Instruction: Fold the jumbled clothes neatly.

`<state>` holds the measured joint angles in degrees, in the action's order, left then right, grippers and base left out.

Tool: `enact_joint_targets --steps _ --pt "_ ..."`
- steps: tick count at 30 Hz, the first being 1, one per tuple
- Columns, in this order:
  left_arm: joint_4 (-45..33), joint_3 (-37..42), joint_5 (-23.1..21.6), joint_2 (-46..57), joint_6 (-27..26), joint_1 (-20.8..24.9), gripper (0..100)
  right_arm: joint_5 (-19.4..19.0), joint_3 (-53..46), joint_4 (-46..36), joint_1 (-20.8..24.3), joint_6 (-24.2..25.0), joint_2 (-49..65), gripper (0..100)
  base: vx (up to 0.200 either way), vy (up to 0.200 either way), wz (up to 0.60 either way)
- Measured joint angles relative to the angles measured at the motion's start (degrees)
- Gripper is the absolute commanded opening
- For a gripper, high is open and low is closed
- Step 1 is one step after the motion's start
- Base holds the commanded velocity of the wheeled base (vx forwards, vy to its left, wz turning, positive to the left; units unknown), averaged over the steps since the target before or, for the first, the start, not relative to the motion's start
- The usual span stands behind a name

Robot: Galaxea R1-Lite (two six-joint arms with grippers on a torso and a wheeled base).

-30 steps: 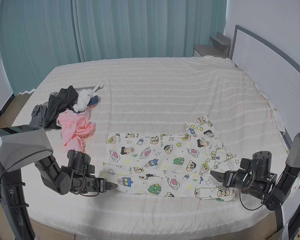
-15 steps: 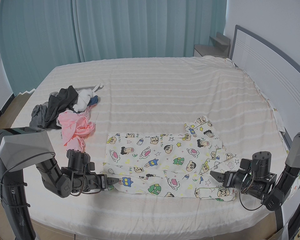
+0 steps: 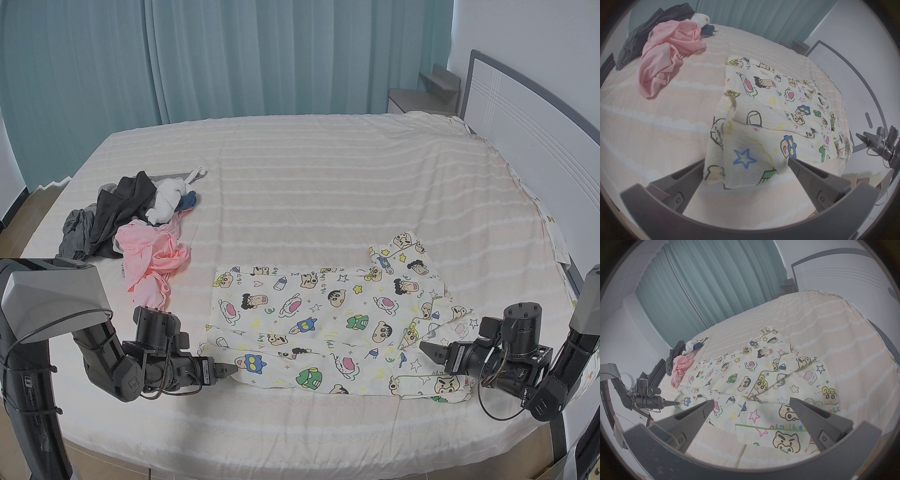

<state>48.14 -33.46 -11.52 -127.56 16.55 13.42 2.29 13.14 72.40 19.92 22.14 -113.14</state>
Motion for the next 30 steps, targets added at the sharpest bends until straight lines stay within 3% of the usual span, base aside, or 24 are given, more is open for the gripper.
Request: enact_joint_targets --steps 20,30 --pt "-0.49 3.32 0.11 1.33 -1.40 0.13 0 -0.02 -0.17 0.00 -0.33 -0.05 -1.55 100 0.000 0.000 0.00" --pt "-9.94 3.78 0.00 3.75 -4.84 -0.30 0 -0.09 -0.27 0.10 -0.88 0.00 -3.54 100 0.000 0.000 0.00"
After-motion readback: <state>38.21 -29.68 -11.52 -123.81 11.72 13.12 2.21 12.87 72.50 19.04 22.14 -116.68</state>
